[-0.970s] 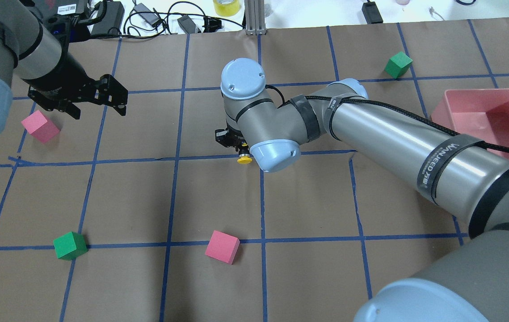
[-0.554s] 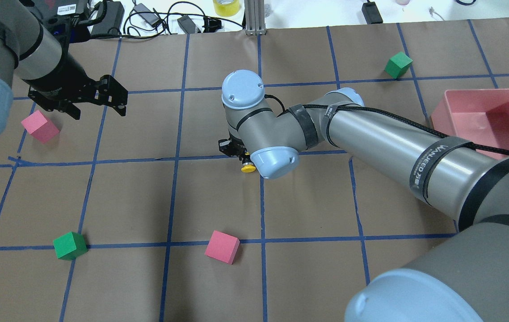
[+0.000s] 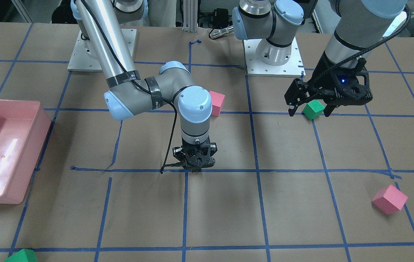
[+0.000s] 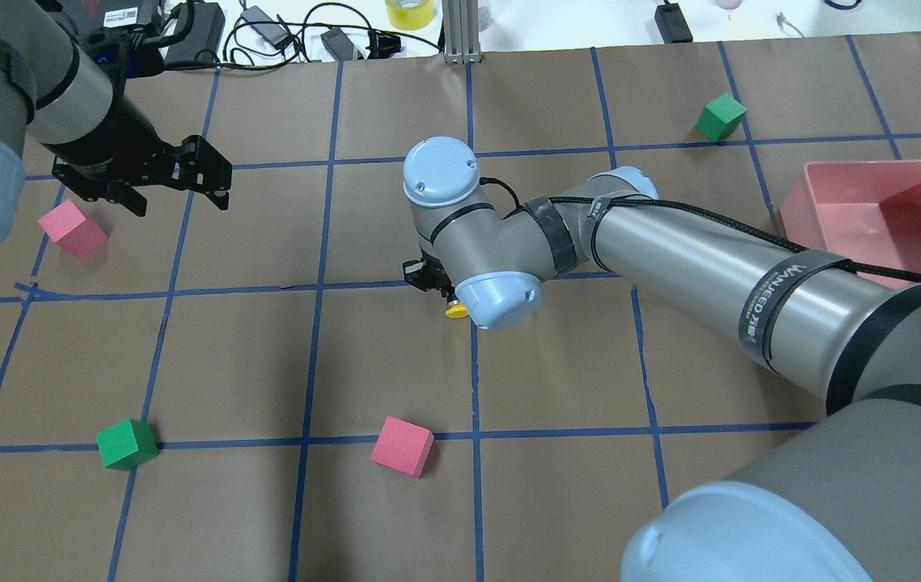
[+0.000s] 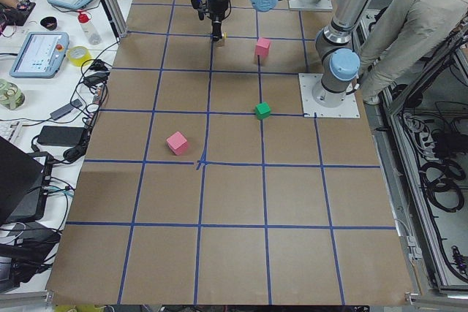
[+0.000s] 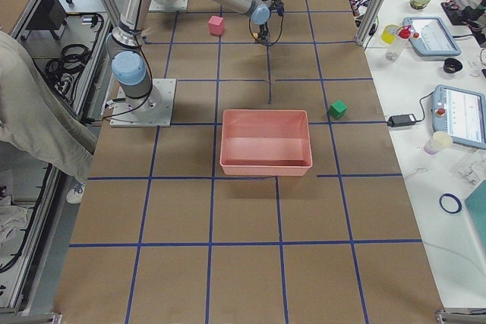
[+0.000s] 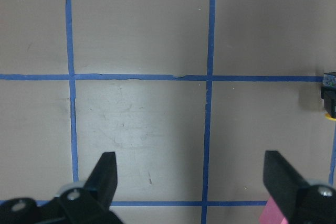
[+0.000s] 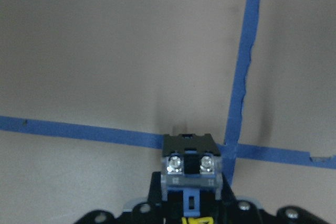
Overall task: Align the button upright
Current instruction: 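Lower the switch onto the table and open the right gripper, then raise the right gripper and withdraw it toward the pink bin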
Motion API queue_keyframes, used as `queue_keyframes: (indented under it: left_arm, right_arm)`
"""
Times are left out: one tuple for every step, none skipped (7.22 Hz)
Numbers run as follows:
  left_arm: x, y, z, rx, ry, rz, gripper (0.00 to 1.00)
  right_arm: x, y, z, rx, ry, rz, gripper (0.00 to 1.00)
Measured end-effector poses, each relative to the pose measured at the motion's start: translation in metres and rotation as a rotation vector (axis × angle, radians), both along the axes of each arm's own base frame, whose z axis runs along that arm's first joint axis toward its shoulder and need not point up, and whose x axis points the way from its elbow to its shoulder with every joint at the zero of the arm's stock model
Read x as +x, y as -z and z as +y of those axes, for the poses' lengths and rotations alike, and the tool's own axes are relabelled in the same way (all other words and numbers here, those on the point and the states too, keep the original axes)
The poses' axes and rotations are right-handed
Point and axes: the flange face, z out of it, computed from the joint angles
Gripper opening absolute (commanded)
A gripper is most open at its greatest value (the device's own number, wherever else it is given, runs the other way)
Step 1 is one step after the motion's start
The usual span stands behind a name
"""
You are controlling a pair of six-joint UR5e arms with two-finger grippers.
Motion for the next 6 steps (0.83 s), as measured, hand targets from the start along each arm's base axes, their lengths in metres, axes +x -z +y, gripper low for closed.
queue_keyframes:
  left_arm:
    - [0.000, 0.000, 0.000, 0.001, 0.000, 0.000, 1.00]
    - [0.000, 0.000, 0.000, 0.000, 0.000, 0.000, 1.00]
    - [0.000, 0.000, 0.000, 0.000, 0.000, -0.002, 1.00]
    - [0.000, 0.000, -0.001, 0.000, 0.000, -0.003, 1.00]
    - [0.001, 0.001, -0.001, 0.000, 0.001, -0.003, 1.00]
    - [0.001, 0.000, -0.002, -0.001, 0.002, -0.004, 1.00]
  right_arm:
    - [0.000, -0.001, 0.000, -0.001, 0.002, 0.000, 1.00]
    - [-0.001, -0.008, -0.002, -0.010, 0.002, -0.006, 1.00]
    - [-0.005, -0.030, -0.004, -0.032, 0.002, -0.020, 1.00]
    - [-0.020, -0.070, -0.008, -0.053, 0.006, -0.031, 1.00]
    - [-0.054, -0.117, -0.011, -0.041, 0.015, -0.024, 1.00]
    - [-0.101, -0.165, -0.010, -0.003, 0.023, -0.014, 1.00]
